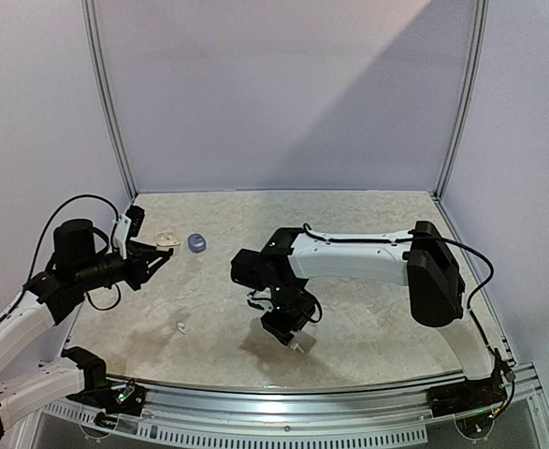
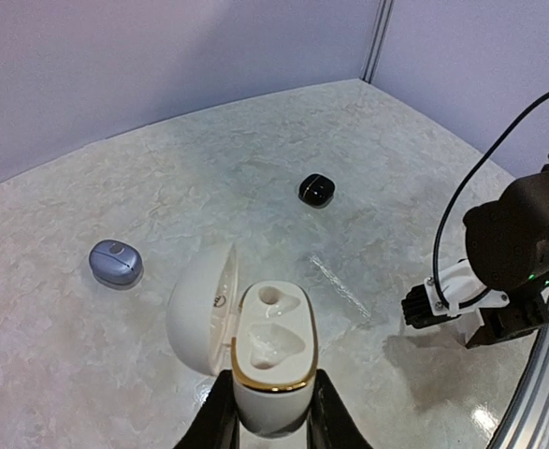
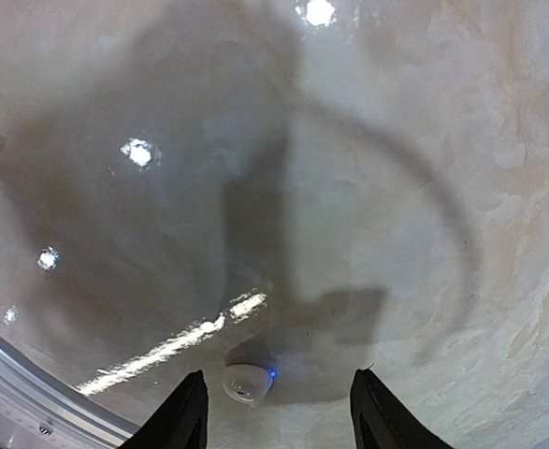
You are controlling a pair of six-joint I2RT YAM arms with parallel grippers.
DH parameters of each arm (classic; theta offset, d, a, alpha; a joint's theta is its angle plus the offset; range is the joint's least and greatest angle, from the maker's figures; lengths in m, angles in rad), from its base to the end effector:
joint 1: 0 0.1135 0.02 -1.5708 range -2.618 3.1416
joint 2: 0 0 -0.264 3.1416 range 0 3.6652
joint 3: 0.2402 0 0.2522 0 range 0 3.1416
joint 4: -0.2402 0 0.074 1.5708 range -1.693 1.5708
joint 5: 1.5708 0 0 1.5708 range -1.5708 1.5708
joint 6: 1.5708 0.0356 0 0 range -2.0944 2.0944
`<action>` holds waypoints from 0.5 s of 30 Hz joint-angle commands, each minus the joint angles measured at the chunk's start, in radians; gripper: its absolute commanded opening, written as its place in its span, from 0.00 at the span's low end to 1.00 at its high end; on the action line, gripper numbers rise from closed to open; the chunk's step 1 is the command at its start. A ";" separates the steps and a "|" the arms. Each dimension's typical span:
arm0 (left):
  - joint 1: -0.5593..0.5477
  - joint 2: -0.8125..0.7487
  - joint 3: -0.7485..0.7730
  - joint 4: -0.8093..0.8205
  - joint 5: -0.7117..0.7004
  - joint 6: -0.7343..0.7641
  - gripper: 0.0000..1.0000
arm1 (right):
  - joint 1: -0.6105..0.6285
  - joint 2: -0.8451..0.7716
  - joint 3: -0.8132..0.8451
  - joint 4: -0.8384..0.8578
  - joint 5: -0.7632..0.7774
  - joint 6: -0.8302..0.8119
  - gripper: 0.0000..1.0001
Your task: Insert the wireless bluetooth earbuds into the charging case
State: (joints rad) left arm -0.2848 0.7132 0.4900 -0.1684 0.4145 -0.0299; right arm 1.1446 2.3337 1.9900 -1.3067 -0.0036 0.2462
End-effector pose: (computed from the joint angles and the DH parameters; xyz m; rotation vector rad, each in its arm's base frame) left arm 0.1601 -0.0618 0.2498 0.5221 1.9071 -0.6119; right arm 0.1837 0.4048 0.1690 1.3361 -2.7721 0.0743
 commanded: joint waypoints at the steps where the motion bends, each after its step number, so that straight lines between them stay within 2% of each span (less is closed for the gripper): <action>1: 0.006 -0.006 -0.020 0.031 0.014 0.005 0.00 | 0.004 0.055 0.024 -0.011 0.021 -0.052 0.53; 7: 0.006 -0.004 -0.021 0.029 0.010 0.007 0.00 | 0.007 0.081 0.019 -0.007 -0.030 -0.056 0.51; 12: 0.006 0.000 -0.021 0.030 0.008 0.008 0.00 | 0.022 0.086 0.016 -0.010 -0.028 -0.062 0.39; 15: 0.007 0.000 -0.020 0.028 0.006 0.010 0.00 | 0.035 0.088 0.018 -0.026 -0.020 -0.057 0.38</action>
State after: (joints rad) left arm -0.2848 0.7136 0.4866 -0.1570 0.4149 -0.0299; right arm 1.1561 2.3859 2.0018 -1.3193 -0.0174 0.1928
